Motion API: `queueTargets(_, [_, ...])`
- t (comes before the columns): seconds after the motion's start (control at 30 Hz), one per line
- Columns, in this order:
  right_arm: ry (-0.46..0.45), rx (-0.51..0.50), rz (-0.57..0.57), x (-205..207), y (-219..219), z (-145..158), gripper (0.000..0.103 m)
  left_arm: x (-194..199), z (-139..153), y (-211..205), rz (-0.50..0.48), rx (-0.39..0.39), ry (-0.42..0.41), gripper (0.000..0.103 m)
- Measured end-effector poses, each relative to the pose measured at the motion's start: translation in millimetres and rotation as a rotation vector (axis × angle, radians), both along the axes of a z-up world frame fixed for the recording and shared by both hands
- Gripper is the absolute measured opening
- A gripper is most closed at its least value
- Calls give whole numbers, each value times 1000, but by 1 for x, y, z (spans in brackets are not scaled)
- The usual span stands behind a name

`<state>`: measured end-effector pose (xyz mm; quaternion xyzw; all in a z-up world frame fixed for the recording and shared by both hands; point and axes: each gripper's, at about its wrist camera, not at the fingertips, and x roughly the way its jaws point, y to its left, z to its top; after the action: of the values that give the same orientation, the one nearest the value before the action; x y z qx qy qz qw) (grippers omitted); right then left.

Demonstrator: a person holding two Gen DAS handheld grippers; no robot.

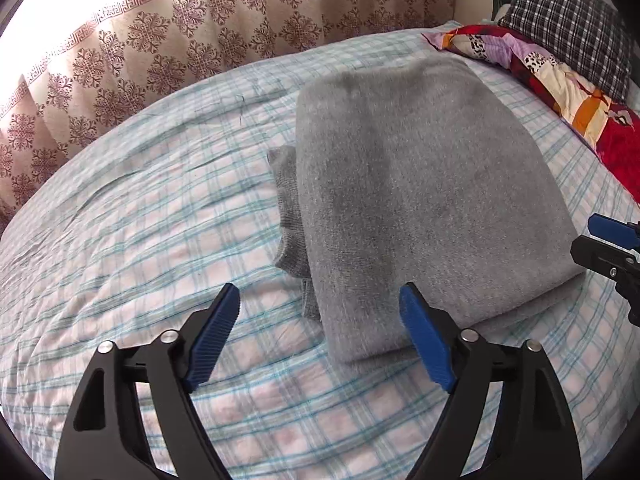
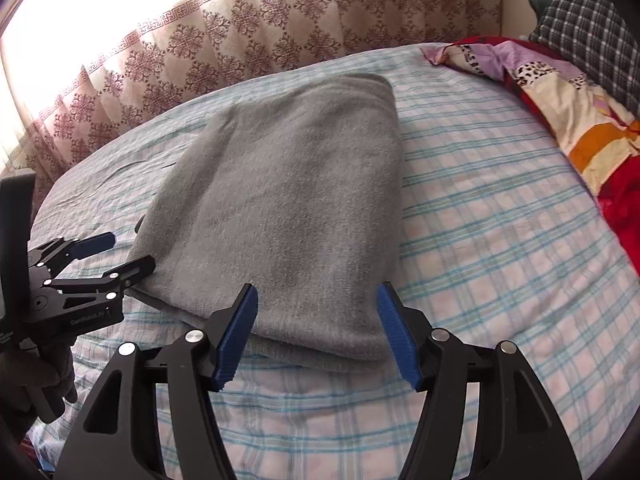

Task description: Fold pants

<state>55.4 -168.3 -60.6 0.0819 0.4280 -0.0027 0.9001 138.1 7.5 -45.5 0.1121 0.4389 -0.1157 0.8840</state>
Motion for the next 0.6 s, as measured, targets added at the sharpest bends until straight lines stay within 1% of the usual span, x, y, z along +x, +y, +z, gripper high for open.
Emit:
queueTargets(0.03, [3, -15, -9, -2, 0, 2, 69, -2, 3, -1, 2, -1, -9, 88])
queueTargets(0.07, [1, -24, -16, -4, 0, 4, 79, -6, 9, -4, 4, 1, -25, 90])
queueTargets(0.1, [-2, -43, -28, -8, 1, 7, 82, -9, 13, -7, 4, 2, -39, 93])
queueTargets(0.2, [-20, -107, -55, -18, 4, 14, 84, -18, 25, -15, -5, 19, -89, 97])
queueTargets(0.27, [-30, -127, -68, -22, 4, 18, 90, -22, 32, -21, -13, 36, -114, 99])
queueTargets(0.43, [-71, -139, -109, -29, -3, 29, 90, -26, 41, -29, -5, 61, -126, 100])
queueTargets(0.6, [-86, -142, -122, -31, -6, 32, 90, -30, 48, -34, 18, 89, -142, 100])
